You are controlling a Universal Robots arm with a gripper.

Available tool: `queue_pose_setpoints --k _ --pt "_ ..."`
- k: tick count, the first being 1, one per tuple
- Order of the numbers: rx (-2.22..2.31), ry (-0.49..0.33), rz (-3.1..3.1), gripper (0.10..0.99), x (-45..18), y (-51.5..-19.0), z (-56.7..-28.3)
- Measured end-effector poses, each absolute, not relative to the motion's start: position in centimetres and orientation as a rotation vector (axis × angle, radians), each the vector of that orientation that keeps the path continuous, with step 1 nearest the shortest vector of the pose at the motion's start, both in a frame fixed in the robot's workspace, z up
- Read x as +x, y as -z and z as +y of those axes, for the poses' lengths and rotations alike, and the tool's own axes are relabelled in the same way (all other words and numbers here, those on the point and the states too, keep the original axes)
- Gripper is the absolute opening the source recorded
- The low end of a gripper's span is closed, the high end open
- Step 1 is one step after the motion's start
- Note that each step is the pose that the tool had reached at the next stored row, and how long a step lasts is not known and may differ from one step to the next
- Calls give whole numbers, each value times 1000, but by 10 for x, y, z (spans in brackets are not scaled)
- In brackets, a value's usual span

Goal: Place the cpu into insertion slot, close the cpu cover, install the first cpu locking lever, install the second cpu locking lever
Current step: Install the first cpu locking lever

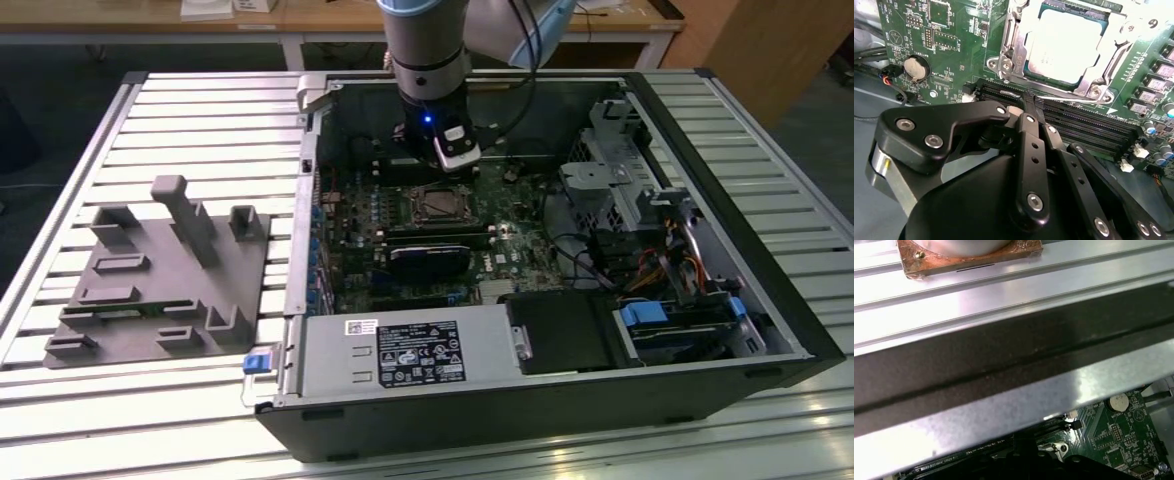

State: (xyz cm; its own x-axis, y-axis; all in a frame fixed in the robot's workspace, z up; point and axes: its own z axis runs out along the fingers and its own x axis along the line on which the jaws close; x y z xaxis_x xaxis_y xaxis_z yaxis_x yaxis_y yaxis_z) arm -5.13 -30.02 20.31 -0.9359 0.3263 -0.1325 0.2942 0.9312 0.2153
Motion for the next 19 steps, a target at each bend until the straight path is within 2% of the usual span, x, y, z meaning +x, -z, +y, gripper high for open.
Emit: queue_pose_setpoints --k 19 --pt "470 -289 2913 106 -52 -200 -300"
